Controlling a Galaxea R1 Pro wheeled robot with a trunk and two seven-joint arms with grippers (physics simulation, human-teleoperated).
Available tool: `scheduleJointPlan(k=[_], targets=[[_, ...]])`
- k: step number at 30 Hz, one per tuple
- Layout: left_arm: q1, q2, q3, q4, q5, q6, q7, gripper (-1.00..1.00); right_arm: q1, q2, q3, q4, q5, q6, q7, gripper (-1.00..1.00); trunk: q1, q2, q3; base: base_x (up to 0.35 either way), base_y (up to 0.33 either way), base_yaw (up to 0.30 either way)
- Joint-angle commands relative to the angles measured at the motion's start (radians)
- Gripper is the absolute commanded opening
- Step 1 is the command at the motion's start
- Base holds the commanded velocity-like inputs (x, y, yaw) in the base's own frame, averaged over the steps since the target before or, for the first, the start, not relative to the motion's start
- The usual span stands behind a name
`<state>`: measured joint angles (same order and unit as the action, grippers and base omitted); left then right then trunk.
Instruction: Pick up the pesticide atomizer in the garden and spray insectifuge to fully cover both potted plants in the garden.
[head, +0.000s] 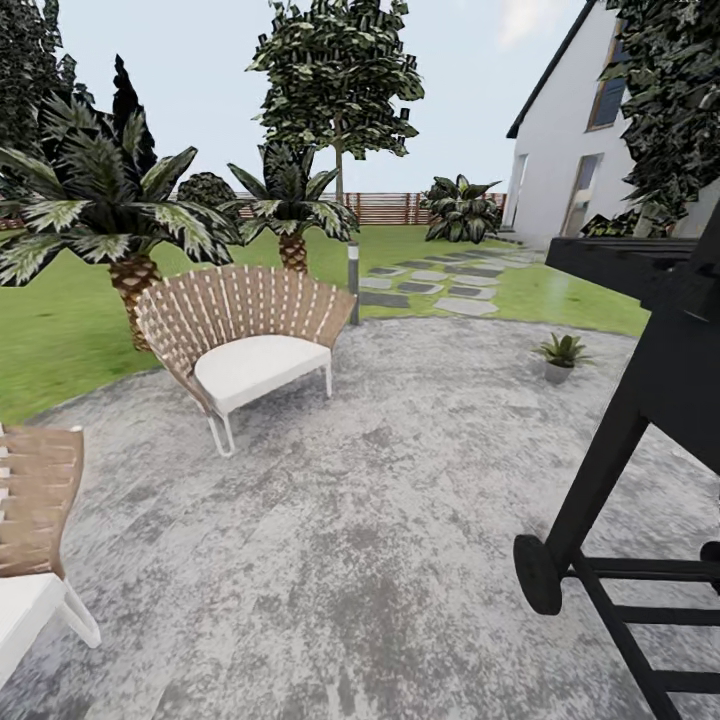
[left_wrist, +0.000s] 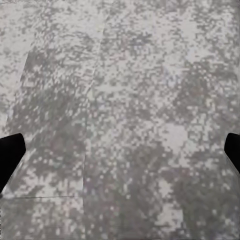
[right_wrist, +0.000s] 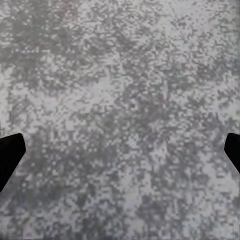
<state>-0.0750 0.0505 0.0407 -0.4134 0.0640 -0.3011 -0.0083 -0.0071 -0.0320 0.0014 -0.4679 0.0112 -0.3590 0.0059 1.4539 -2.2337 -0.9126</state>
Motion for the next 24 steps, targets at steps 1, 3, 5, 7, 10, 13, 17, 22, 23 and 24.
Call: scheduleJointPlan(k=[1, 3, 5, 7, 10, 13, 17, 22, 23, 24], targets=[[0.000, 0.000, -0.001, 0.001, 0.007, -0.003, -0.001, 1.00, -0.001, 0.000, 0.000, 0.000, 0.001, -0.003, 0.001, 1.00, 0.000, 0.000, -0.001, 0.315, 0.188, -0.145], [-0.001, 0.000, -0.001, 0.001, 0.007, -0.003, -0.001, 1.00, -0.001, 0.000, 0.000, 0.000, 0.001, -0.003, 0.001, 1.00, 0.000, 0.000, -0.001, 0.314, 0.190, -0.076], [-0.001, 0.000, -0.001, 0.001, 0.007, -0.003, -0.001, 1.00, -0.001, 0.000, 0.000, 0.000, 0.001, -0.003, 0.001, 1.00, 0.000, 0.000, -0.001, 0.313, 0.192, -0.031], [0.000, 0.000, -0.001, 0.001, 0.007, -0.003, -0.001, 1.00, -0.001, 0.000, 0.000, 0.000, 0.001, -0.003, 0.001, 1.00, 0.000, 0.000, -0.001, 0.313, 0.192, -0.013], [0.000, 0.000, -0.001, 0.001, 0.007, -0.004, -0.001, 1.00, -0.001, 0.000, 0.000, 0.000, 0.001, -0.003, 0.001, 1.00, 0.000, 0.000, -0.001, 0.313, 0.192, -0.005], [0.000, 0.000, -0.001, 0.001, 0.007, -0.004, -0.001, 1.00, -0.001, 0.000, 0.000, 0.000, 0.001, -0.003, 0.002, 1.00, 0.000, 0.000, -0.001, 0.313, 0.177, -0.001], [0.000, 0.000, -0.001, 0.001, 0.007, -0.004, -0.001, 1.00, -0.001, 0.000, 0.000, 0.000, 0.001, -0.003, 0.002, 1.00, 0.000, 0.000, -0.001, 0.314, 0.150, 0.000], [0.000, 0.000, -0.001, 0.001, 0.007, -0.004, -0.001, 1.00, -0.001, 0.000, 0.000, 0.000, 0.001, -0.003, 0.002, 1.00, 0.000, 0.000, -0.001, 0.322, 0.119, 0.000], [0.000, 0.000, -0.001, 0.001, 0.007, -0.004, -0.001, 1.00, -0.001, 0.000, 0.000, 0.000, 0.001, -0.003, 0.002, 1.00, 0.000, 0.000, -0.001, 0.328, 0.103, 0.000], [-0.001, 0.000, -0.001, 0.001, 0.007, -0.004, -0.001, 1.00, -0.001, 0.000, 0.000, 0.000, 0.001, -0.003, 0.002, 1.00, 0.000, 0.000, -0.001, 0.331, 0.089, 0.000]])
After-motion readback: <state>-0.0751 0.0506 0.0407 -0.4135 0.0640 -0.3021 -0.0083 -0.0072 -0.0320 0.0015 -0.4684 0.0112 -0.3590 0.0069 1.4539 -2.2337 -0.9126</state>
